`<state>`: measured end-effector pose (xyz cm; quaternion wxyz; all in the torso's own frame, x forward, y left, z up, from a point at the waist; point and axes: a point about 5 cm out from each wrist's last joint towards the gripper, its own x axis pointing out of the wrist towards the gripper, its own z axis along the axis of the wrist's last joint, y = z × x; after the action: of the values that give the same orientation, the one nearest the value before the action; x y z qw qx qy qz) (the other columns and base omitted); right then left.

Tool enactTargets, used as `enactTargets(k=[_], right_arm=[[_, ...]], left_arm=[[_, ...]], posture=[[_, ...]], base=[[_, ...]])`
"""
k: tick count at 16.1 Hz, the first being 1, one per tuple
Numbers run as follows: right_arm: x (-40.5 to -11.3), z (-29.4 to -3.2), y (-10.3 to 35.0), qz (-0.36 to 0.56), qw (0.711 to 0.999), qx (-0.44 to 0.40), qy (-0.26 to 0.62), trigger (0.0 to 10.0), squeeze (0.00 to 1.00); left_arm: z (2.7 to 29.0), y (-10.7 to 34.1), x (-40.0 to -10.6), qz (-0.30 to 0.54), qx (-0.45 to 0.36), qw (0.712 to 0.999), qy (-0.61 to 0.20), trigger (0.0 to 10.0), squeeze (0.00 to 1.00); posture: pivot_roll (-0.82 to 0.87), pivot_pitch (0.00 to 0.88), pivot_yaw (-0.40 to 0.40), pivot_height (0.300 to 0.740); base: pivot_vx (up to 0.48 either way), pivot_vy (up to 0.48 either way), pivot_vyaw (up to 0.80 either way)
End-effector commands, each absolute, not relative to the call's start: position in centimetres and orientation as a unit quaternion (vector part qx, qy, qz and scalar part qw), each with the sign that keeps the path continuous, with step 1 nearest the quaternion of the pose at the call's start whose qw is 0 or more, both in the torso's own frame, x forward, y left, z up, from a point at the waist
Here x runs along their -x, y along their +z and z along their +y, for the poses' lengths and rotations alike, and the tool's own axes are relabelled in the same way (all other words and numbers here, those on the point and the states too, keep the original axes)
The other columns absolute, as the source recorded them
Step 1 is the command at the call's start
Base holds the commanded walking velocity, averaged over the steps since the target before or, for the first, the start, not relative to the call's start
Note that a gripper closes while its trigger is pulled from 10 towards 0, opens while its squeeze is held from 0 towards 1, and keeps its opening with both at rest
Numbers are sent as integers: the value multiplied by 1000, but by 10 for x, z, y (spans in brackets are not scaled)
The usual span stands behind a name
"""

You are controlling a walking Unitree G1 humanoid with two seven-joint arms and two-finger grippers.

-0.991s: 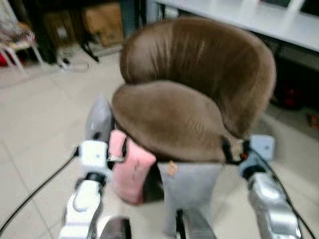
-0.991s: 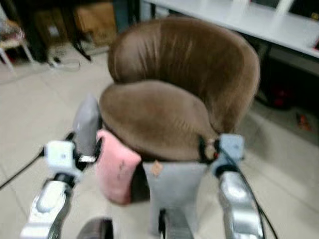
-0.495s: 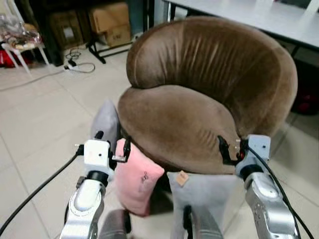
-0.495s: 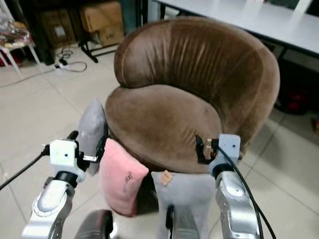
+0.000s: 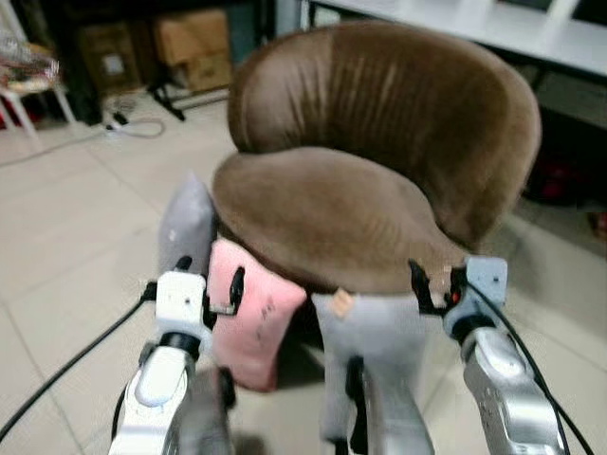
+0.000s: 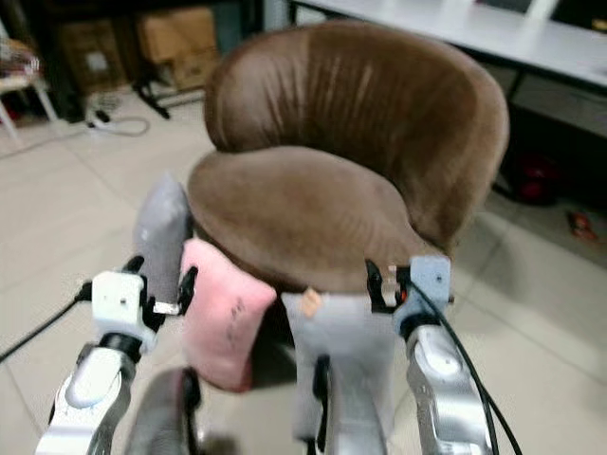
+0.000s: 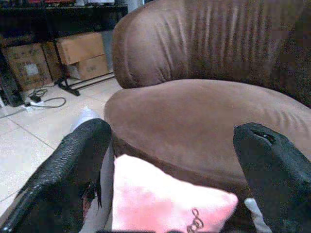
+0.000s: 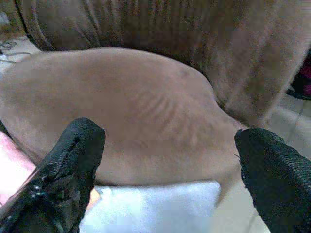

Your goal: Move the pillow to the sofa from floor

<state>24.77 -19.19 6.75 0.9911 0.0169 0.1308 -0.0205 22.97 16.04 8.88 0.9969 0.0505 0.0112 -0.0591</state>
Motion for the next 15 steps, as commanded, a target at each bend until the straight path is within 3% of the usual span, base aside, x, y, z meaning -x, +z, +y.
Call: enactTargets(k=[1,5,8,9,15], right_arm=[[-255,-190,74,121,993,-11,-9,10000,0],[-257,-189,77,114,993,-8,-1,10000,0],[-263,-181,77,141,989,2,38,10000,0],[-270,-177,78,151,987,11,55,10000,1000],[-308,-171,50,253,966,23,56,10000,1000]], left_arm=[[161,85,-226,20,-54,997,-56,10000,0],[160,84,-225,22,-52,997,-56,10000,0],[159,83,-225,26,-53,996,-67,10000,0],[156,81,-224,34,-54,994,-90,10000,0],[147,74,-216,76,-74,973,-207,10000,0]], posture=[[-55,0,-48,494],[-53,0,-53,449],[-56,0,-52,449],[-59,0,-50,449],[-46,0,-35,449]], base=[[0,0,0],[0,0,0],[0,0,0],[0,0,0],[0,0,0]])
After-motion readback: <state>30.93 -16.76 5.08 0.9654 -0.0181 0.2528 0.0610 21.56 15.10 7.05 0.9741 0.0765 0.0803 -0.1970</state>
